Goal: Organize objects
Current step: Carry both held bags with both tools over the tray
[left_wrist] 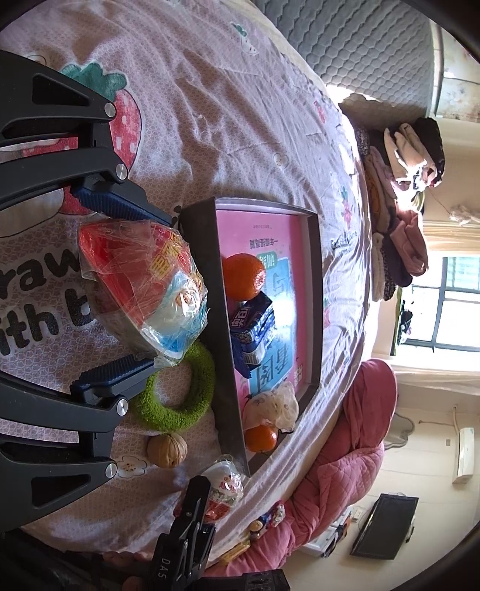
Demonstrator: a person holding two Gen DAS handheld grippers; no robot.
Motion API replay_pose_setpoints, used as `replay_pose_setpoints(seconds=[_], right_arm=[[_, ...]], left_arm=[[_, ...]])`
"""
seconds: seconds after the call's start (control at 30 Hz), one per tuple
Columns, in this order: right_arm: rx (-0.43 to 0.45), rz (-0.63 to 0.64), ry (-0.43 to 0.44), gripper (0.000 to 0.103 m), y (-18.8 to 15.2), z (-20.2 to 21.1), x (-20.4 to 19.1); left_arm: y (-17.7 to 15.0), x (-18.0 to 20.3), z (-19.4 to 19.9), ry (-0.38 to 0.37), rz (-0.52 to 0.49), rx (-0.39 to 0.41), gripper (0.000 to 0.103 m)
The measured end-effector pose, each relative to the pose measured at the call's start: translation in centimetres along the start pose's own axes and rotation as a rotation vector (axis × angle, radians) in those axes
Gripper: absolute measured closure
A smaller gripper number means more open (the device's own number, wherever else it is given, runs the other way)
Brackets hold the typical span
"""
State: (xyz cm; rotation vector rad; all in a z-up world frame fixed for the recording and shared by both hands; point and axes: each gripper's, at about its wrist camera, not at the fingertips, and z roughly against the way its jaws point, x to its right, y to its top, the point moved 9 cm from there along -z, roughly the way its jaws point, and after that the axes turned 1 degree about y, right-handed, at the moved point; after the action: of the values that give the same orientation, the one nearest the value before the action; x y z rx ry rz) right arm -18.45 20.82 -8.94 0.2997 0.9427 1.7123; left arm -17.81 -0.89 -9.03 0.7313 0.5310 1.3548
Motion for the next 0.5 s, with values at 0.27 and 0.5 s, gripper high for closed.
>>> replay_pose_setpoints(seconds=[0.27, 0.5], right_arm=[[0.024, 0.005, 0.001, 0.051, 0.6, 0.6, -0.2], [0.051, 0.023, 0.005, 0.051, 1.2, 1.6, -0.9]], left_arm=[[0.7, -0.5, 1.5, 0.004, 0.018, 0.040, 0.035], [1.2, -0.5, 2.5, 0.011, 0.005, 0.061, 0.035]])
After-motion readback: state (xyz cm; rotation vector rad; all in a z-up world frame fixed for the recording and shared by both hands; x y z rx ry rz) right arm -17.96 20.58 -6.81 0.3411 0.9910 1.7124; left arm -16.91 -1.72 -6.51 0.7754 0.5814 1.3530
